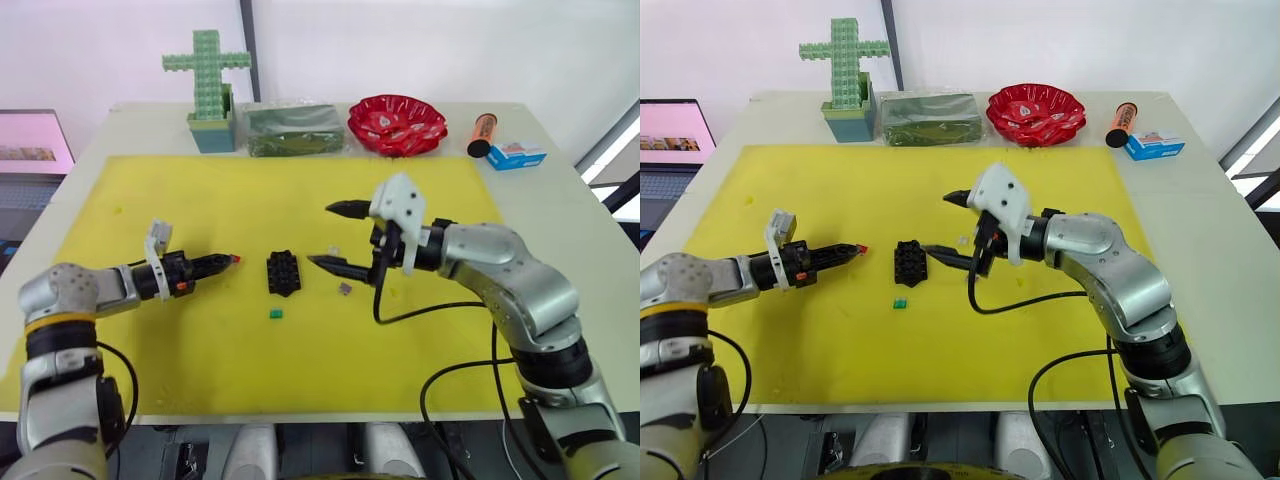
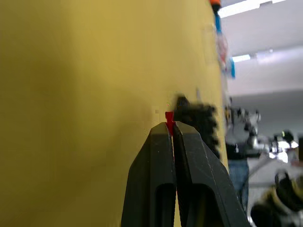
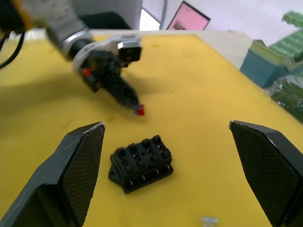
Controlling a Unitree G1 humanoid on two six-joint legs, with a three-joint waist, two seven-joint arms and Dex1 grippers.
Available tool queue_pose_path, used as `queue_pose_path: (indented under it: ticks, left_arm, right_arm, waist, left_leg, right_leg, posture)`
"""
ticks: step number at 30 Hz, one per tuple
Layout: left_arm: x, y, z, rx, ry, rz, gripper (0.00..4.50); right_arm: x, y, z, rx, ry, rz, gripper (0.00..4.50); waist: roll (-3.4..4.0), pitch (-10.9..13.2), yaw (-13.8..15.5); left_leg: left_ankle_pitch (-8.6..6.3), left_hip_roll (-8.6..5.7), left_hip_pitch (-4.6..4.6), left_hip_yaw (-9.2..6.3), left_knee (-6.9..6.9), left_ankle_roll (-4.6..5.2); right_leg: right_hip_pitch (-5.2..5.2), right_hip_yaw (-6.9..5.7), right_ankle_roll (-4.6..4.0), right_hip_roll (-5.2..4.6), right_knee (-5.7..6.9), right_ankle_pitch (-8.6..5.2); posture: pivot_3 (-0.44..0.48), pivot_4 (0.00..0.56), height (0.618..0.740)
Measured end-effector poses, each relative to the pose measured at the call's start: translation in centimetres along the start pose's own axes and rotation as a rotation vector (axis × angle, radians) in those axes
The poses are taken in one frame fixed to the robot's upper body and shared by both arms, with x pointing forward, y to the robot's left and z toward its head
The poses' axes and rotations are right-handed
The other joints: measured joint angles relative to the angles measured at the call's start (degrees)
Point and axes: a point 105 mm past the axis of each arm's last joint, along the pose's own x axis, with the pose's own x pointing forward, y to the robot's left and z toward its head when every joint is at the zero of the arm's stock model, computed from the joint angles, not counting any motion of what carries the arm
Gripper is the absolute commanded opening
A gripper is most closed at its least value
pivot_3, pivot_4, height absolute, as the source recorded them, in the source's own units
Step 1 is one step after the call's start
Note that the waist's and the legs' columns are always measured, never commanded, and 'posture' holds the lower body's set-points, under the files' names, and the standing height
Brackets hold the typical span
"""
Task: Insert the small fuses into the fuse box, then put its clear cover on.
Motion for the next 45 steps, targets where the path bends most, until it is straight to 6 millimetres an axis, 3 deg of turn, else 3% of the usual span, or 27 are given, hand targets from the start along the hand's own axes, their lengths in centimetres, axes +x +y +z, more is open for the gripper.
queue_pose_path:
  ticks: [3,6,11,17,20,24,38,45]
  left_arm:
    - [0.7,-4.2,0.0,0.219,-0.082,-0.163,0.03]
    - [0.6,-7.3,-0.2,0.409,-0.063,-0.197,0.03]
    - [1.5,-8.7,-2.3,0.623,0.009,-0.235,0.03]
    - [2.5,-10.1,-1.8,0.714,-0.078,-0.31,0.0]
    - [2.6,-10.4,-2.0,0.725,-0.071,-0.334,0.0]
    - [2.8,-10.4,-2.7,0.74,-0.028,-0.366,0.0]
    - [3.3,-11.2,-3.6,0.749,0.018,-0.432,0.0]
    - [3.4,-11.6,-3.6,0.754,0.017,-0.451,0.0]
  right_arm:
    - [0.0,-0.9,0.7,0.042,-0.044,-0.047,4.5]
    - [-0.3,-1.0,0.2,0.063,-0.021,-0.01,4.5]
    - [-1.0,0.3,-0.2,0.148,-0.012,0.165,4.5]
    - [-1.3,1.6,-0.1,0.241,-0.038,0.266,2.48]
    - [-1.5,2.0,-0.5,0.3,-0.032,0.283,2.48]
    - [-1.5,2.2,-0.6,0.334,-0.028,0.286,1.28]
    - [-1.3,2.7,0.8,0.433,-0.025,0.329,1.28]
    - [-1.6,3.1,0.2,0.457,-0.002,0.334,1.28]
  waist:
    - [-0.11,0.04,0.51]
    - [-0.11,0.04,0.45]
    - [-0.03,0.07,0.31]
    - [-0.06,0.08,0.38]
    - [-0.06,0.08,0.33]
    - [-0.06,0.08,0.33]
    - [-0.06,0.08,0.36]
    - [-0.06,0.08,0.35]
  left_leg:
    - [0.01,-0.02,-0.02,-0.03,0.01,-0.03]
    - [0.03,-0.06,0.01,-0.02,0.03,-0.05]
    - [0.02,-0.06,0.01,0.0,-0.02,-0.03]
    - [0.02,-0.05,0.0,-0.02,0.02,-0.03]
    - [0.02,-0.05,0.0,-0.01,0.02,-0.02]
    - [0.02,-0.05,0.0,-0.03,0.02,-0.02]
    - [0.02,-0.04,-0.01,-0.06,0.02,-0.02]
    - [0.02,-0.04,-0.01,-0.06,0.02,-0.02]
  right_leg:
    - [0.02,-0.02,-0.04,-0.06,-0.03,0.01]
    - [0.08,-0.01,-0.25,-0.06,-0.09,-0.09]
    - [0.06,-0.01,-0.26,-0.03,-0.16,-0.1]
    - [0.08,-0.01,-0.21,0.01,-0.15,-0.07]
    - [0.08,0.0,-0.12,0.01,-0.15,-0.02]
    - [0.07,0.0,-0.16,0.04,-0.15,-0.04]
    - [0.07,-0.01,-0.11,0.06,-0.14,-0.02]
    - [0.07,-0.01,-0.1,0.07,-0.14,-0.02]
  posture:
    - [0.0,0.15,0.74]
    - [0.0,0.15,0.74]
    - [0.0,0.15,0.74]
    - [0.0,0.15,0.74]
    - [0.0,0.15,0.74]
    - [0.0,0.15,0.74]
    - [0.0,0.15,0.74]
    - [0.0,0.15,0.74]
